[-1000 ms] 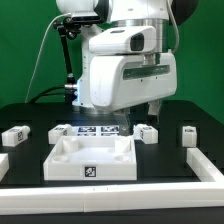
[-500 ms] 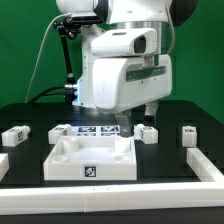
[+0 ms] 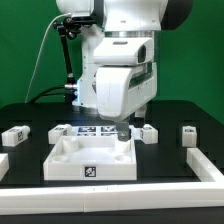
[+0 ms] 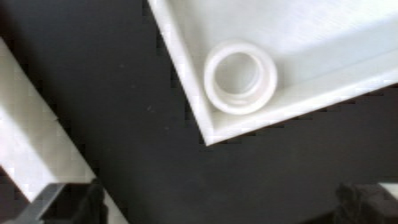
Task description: Assemble one leg
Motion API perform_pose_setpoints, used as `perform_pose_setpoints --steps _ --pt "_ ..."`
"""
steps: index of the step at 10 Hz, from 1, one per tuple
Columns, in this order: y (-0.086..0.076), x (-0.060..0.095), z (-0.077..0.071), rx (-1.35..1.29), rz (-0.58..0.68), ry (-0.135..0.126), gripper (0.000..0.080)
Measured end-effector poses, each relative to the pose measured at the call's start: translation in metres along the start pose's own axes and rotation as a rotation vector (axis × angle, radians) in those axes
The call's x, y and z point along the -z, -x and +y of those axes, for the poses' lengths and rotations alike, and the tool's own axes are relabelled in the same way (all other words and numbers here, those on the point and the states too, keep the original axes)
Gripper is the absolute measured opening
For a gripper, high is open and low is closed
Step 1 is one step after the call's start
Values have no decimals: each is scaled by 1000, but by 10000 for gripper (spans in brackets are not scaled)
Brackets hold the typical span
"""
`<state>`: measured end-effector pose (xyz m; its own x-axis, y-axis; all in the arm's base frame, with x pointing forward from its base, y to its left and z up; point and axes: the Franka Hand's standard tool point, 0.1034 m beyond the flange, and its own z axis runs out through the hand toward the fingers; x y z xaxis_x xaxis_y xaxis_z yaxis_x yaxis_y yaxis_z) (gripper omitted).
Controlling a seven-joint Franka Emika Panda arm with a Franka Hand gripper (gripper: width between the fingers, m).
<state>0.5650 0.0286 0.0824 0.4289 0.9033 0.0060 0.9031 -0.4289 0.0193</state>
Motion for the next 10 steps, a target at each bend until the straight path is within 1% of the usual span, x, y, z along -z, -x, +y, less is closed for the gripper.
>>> perform_pose_setpoints --steps 1,2,3,4,5,6,10 --pt "1 -1 0 2 -1 -1 650" --pt "9 -3 1 111 3 3 650" --pt "24 -6 -5 207 1 0 650" --pt "31 -4 -9 272 -3 -7 650" --pt "34 -2 -10 334 -4 -8 650" --pt "37 -2 -11 365 -6 -15 650" --pt "37 -3 -11 348 -7 -18 650"
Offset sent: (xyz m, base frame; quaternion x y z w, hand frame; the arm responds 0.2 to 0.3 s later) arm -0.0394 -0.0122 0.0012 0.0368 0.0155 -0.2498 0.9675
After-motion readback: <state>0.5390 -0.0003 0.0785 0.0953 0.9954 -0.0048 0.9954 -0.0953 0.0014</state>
